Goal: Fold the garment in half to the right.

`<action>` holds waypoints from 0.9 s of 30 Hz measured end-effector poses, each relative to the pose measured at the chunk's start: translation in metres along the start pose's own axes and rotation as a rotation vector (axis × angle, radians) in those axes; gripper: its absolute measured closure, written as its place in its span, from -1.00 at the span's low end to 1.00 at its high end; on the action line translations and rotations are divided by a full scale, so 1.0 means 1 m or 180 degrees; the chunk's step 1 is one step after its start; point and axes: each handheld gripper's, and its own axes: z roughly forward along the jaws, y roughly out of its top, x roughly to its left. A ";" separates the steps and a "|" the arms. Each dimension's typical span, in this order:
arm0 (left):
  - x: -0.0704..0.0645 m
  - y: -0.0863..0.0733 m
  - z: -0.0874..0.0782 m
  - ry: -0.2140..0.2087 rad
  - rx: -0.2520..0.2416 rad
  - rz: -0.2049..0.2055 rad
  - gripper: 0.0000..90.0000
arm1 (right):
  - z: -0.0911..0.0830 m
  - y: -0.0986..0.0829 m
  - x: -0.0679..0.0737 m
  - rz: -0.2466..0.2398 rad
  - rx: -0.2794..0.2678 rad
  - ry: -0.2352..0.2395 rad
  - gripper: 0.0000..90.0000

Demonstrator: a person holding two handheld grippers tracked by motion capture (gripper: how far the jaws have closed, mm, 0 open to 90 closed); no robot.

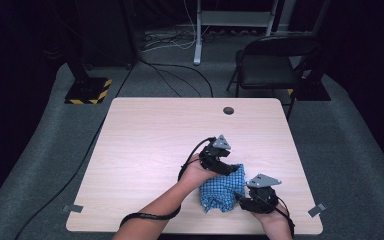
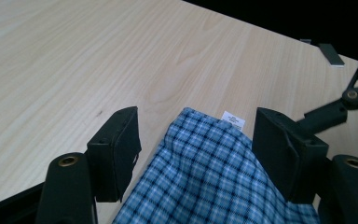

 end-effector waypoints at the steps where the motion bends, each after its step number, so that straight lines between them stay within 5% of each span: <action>1: -0.001 -0.001 -0.005 0.0000 -0.0006 0.0026 -0.30 | -0.002 0.001 0.000 -0.0002 -0.0008 -0.0019 -0.18; 5: -0.002 -0.009 -0.021 0.0018 0.0063 0.0094 -0.31 | -0.010 0.006 -0.003 -0.0006 -0.0067 -0.0027 -0.24; 10: -0.002 -0.021 -0.031 -0.0017 0.0138 0.0115 -0.30 | -0.005 0.020 0.000 -0.0049 -0.0093 0.0133 -0.34; 19: -0.002 -0.050 -0.022 -0.0086 0.0303 0.0084 -0.30 | 0.022 0.036 0.010 -0.0384 0.0038 0.0481 -0.42; 27: -0.001 -0.063 -0.017 -0.0117 0.0360 0.0055 -0.32 | 0.039 0.036 0.002 -0.0381 0.0152 0.0639 -0.46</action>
